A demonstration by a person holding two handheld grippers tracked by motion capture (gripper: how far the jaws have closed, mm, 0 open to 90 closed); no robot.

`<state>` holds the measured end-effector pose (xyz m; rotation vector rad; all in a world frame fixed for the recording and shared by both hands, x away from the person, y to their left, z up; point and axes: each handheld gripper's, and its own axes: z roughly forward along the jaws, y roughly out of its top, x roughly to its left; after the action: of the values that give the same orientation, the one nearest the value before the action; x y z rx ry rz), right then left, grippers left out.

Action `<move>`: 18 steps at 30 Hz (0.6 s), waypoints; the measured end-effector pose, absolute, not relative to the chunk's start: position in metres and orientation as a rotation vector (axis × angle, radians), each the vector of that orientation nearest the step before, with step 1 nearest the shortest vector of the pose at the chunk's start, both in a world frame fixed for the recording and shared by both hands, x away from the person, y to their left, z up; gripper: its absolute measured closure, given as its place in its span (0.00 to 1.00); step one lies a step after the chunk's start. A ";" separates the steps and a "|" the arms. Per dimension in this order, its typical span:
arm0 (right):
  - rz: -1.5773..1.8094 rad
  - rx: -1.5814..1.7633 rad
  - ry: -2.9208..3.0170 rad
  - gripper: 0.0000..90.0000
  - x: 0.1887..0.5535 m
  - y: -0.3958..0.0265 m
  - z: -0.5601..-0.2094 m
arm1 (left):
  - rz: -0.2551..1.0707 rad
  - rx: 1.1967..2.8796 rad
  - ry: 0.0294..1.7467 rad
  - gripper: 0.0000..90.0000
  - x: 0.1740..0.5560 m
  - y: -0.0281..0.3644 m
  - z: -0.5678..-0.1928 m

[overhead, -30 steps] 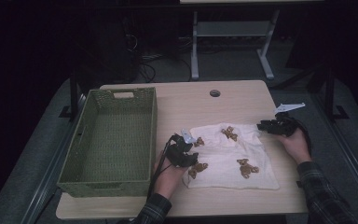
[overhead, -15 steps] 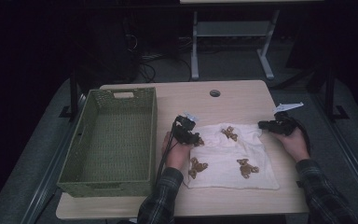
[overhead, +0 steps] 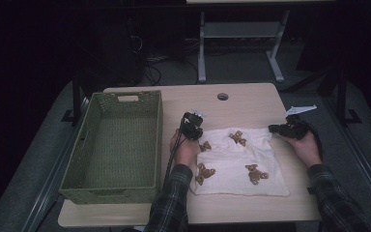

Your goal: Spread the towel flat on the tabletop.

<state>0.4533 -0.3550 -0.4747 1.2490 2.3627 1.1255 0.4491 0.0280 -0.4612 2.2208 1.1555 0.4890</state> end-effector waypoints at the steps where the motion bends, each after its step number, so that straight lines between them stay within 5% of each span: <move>1: 1.127 1.248 2.360 0.97 0.453 -0.356 -0.474 | 0.494 2.211 1.161 0.99 0.450 0.028 -0.460; 18: 1.088 1.208 2.340 0.97 0.484 -0.352 -0.441 | 0.575 2.084 1.194 1.00 0.485 0.036 -0.434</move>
<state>0.4843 -0.3522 -0.4407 1.2077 2.3401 1.0880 0.4849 0.0360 -0.4341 2.0841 1.1943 0.5752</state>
